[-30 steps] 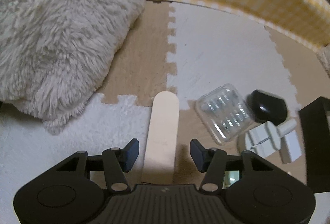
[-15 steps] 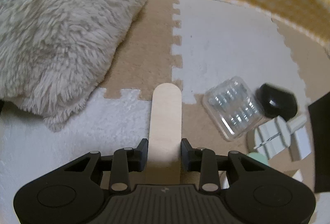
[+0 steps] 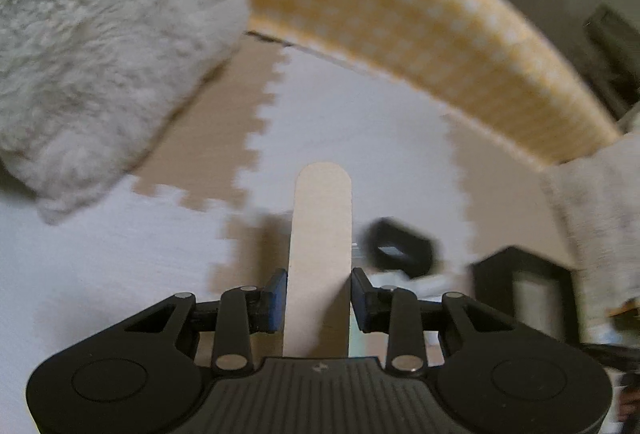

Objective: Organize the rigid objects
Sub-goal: 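Carry the popsicle stick with the left tool into the black tray and release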

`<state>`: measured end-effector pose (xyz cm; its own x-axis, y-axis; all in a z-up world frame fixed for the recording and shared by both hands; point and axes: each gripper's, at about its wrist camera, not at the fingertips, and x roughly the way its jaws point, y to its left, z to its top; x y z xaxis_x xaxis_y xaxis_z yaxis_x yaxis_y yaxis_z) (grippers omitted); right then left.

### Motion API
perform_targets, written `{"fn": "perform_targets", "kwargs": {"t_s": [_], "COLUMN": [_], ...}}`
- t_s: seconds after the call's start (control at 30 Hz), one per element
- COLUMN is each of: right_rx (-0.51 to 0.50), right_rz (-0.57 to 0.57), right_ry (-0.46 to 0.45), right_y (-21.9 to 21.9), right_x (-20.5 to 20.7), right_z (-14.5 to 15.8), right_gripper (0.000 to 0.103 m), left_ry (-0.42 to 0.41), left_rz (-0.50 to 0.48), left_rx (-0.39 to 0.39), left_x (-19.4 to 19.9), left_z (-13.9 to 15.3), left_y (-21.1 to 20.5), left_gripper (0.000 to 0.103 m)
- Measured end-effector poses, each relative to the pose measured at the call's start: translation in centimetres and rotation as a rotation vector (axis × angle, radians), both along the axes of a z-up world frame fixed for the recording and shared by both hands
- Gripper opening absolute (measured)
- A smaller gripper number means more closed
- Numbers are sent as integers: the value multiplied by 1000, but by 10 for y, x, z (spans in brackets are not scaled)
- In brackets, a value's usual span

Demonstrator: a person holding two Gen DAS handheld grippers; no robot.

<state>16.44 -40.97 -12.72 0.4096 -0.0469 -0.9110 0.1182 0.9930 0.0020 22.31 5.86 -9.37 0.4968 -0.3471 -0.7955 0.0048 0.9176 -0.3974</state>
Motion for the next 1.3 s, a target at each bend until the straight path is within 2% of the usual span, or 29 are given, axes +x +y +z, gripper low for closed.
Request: {"fn": "perform_targets", "kwargs": {"t_s": [0.1,0.33,0.5,0.73,1.0,1.23,1.3], "right_rx": [-2,15,33,32,46,65,71], "right_rz": [1,-14,-24,-23,-25,-21,-23], "right_ry": [1,0,-4,-6,-14,-22,-24], "right_y": [0,-1,-2,-1,-1,-1,-2], "right_x": [0,0,-1,-2,-3,-3,-2], "right_z": [0,0,0,0,0,0,-1], "right_gripper": [3,3,3,3,3,3,3], "left_ry": [-5,-4,12,87,157,196,201], "left_rz": [-39,-192,-262,-279,-241,-222,-215], "left_rx": [-89,-194,-208,-179,-150,-220,-208], "left_x": [-7,-15,-10,1,13,16,17], "left_z": [10,18,10,-22,-58,-75,-78], "left_y": [-25,-118,-188,-271,-315,-337,-339], "left_gripper": [35,35,35,35,35,35,39]}}
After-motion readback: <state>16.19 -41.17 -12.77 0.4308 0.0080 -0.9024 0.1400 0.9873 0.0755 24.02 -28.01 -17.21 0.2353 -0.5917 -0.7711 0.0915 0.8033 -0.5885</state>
